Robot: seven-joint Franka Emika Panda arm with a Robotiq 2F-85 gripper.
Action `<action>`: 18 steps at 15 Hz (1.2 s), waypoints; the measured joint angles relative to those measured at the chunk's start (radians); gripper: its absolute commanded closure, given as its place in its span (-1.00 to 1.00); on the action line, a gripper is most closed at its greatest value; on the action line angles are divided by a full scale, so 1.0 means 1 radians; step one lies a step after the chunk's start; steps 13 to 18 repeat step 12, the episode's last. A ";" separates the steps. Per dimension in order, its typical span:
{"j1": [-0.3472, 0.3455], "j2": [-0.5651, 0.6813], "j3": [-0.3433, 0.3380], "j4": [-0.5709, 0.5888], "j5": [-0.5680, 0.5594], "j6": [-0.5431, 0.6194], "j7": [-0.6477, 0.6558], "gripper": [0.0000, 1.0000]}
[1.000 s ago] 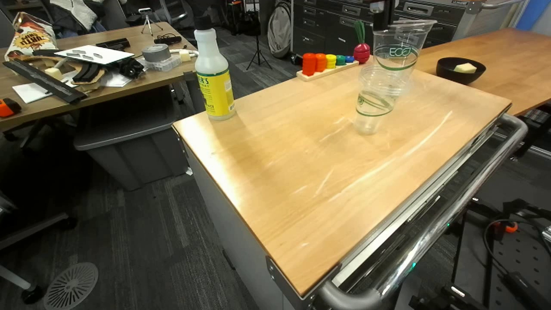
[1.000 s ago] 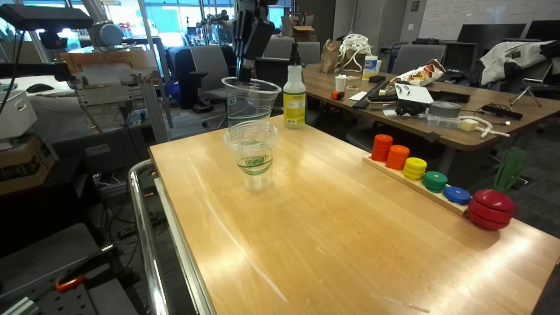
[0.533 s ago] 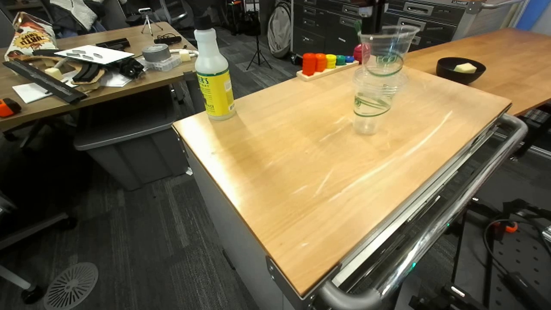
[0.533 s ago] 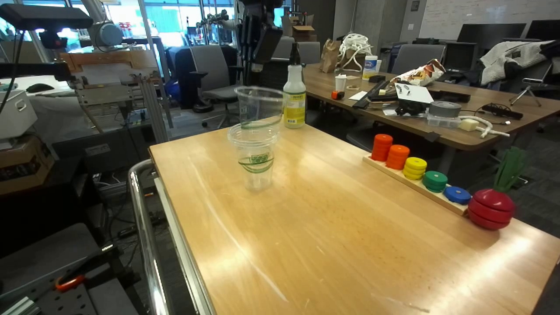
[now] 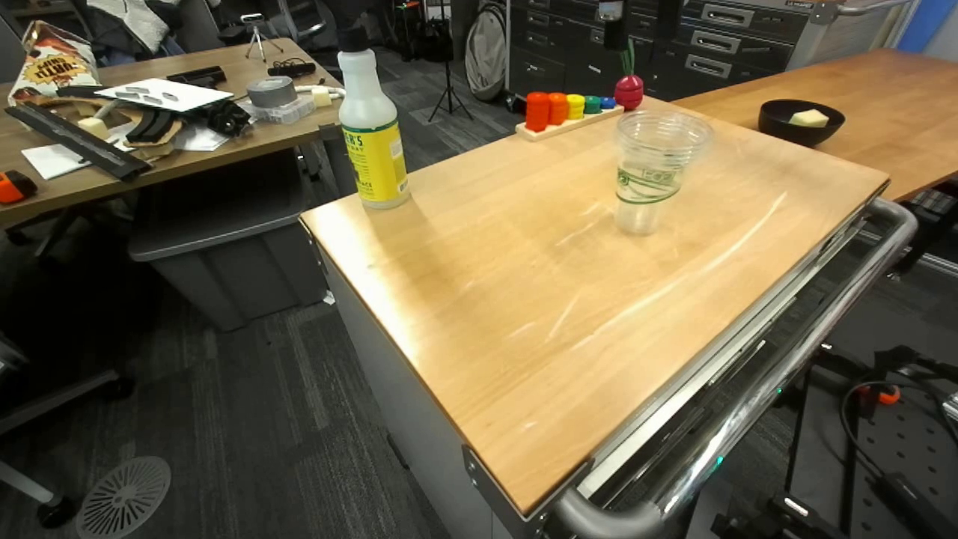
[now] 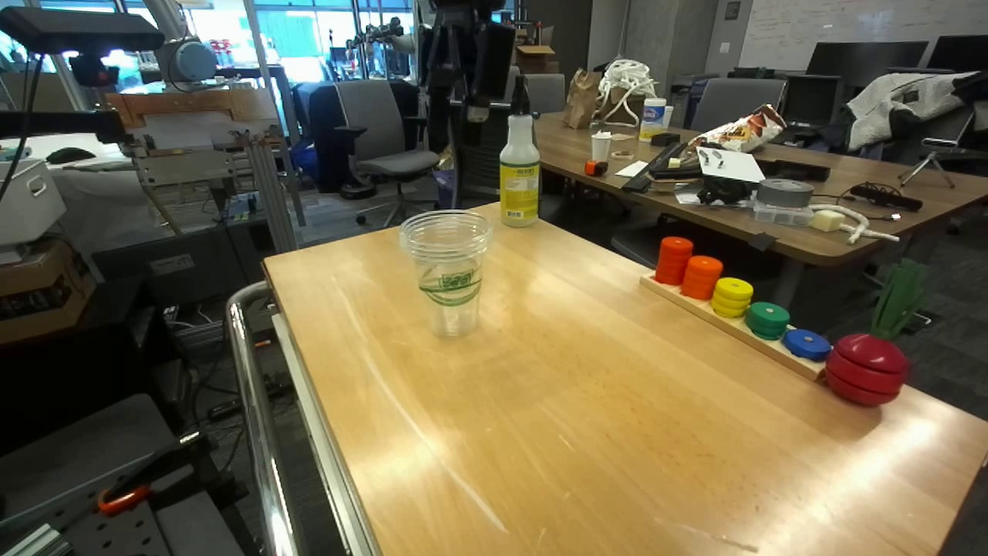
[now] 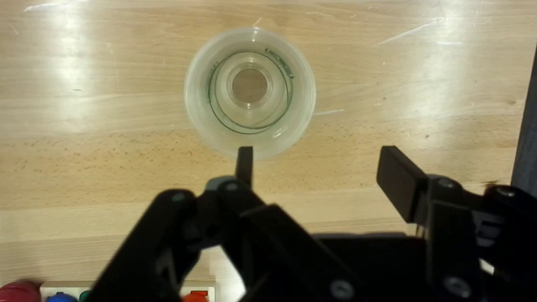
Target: Stack the clear cups together
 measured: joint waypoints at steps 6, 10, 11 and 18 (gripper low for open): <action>-0.013 -0.098 -0.019 0.013 -0.011 0.035 -0.001 -1.00; -0.026 -0.206 -0.023 0.017 -0.034 0.027 0.000 -1.00; -0.029 -0.229 -0.025 0.017 -0.036 0.019 0.000 -0.99; -0.030 -0.244 -0.027 0.016 -0.037 0.011 0.000 -1.00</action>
